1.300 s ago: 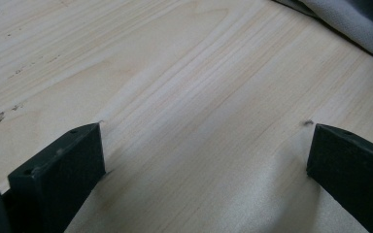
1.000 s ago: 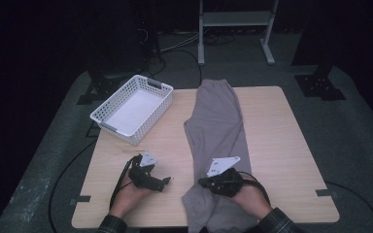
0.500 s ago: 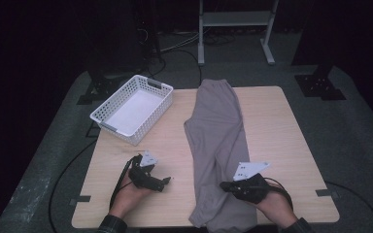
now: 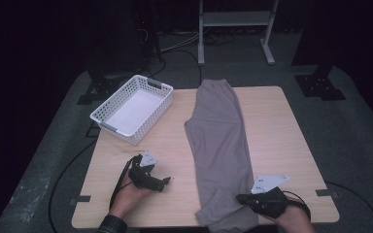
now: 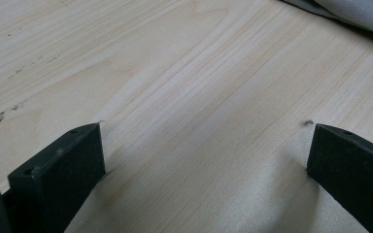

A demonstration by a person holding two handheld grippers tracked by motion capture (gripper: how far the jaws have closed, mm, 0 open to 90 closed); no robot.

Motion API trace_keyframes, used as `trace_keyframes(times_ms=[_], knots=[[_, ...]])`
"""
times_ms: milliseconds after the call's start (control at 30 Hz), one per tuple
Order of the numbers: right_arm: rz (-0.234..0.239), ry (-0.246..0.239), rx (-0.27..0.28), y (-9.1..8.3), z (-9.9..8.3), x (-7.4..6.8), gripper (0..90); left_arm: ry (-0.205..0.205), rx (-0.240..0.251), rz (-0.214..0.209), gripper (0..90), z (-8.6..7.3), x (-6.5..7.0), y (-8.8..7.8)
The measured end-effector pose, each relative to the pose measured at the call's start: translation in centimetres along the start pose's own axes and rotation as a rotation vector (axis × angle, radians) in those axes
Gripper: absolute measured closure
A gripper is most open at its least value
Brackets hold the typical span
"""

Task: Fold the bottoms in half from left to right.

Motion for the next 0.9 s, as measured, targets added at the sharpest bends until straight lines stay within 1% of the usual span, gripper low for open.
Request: trace_keyframes(times_ms=[67, 167, 233, 300, 367, 467, 533, 567, 633, 700, 733, 767, 800, 833, 867, 900], knots=[[-0.003, 0.01, 0.013, -0.2, 0.1, 0.1, 72.2, 0.0, 0.0, 0.0, 0.0, 0.0, 0.0, 0.0], [-0.018, 0.019, 0.043, -0.6, 0.5, 0.6, 65.4, 0.0, 0.001, 0.0, 0.0, 0.0, 0.0, 0.0], [-0.037, 0.028, 0.054, -0.7, 0.7, 1.0, 65.0, 0.0, 0.0, 0.0, 0.0, 0.0, 0.0, 0.0], [-0.059, 0.034, 0.063, -0.7, 0.8, 1.7, 62.2, -0.003, 0.003, 0.0, 0.0, 0.0, 0.0, 0.0], [-0.089, 0.037, 0.061, -0.6, 0.8, 2.7, 61.1, -0.001, 0.005, 0.001, 0.0, 0.1, 0.0, 0.0], [-0.117, 0.055, 0.076, -0.3, 1.1, 4.3, 61.2, -0.001, 0.004, 0.002, 0.0, 0.1, 0.0, 0.0], [-0.13, 0.072, 0.075, 0.0, 1.3, 5.4, 61.3, -0.002, 0.003, 0.002, 0.0, 0.1, 0.0, 0.1], [-0.135, 0.073, 0.074, 0.3, 1.3, 5.9, 61.2, -0.002, 0.003, 0.002, 0.0, 0.1, 0.0, 0.1], [-0.156, 0.083, 0.053, 0.8, 1.1, 7.1, 61.2, -0.005, 0.002, 0.004, 0.0, 0.1, 0.0, 0.1], [-0.164, 0.092, 0.038, 1.3, 0.8, 8.2, 59.9, -0.011, 0.001, 0.01, 0.0, 0.2, 0.0, 0.1], [-0.17, 0.098, 0.025, 1.6, 0.6, 8.7, 59.6, -0.017, -0.005, 0.016, 0.0, 0.3, 0.0, 0.2], [-0.17, 0.102, 0.017, 1.9, 0.5, 9.1, 59.0, -0.019, -0.022, 0.019, 0.0, 0.4, 0.1, 0.2], [-0.172, 0.101, 0.01, 2.1, 0.4, 9.5, 57.9, -0.02, -0.026, 0.016, 1.4, 0.7, 0.3, 0.3], [-0.176, 0.099, 0.002, 2.4, 0.3, 9.9, 57.4, -0.022, -0.015, 0.005, 1.4, 1.1, 0.7, 0.3], [-0.17, 0.1, -0.004, 2.6, 0.2, 10.0, 55.9, -0.024, -0.001, -0.006, 1.4, 1.5, 1.2, 0.3], [-0.167, 0.099, -0.014, 2.8, 0.0, 10.2, 54.4, -0.025, 0.013, -0.028, 1.5, 2.1, 1.8, 0.3]])
Point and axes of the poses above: each handheld gripper's, and its own axes: y roughly forward along the jaws, z roughly out of its top, x roughly to its right, the point moved 10 cm from there along y, roughly forward along the jaws, and after that the axes turned 7 degrees about -y, right-handed, at the moved point
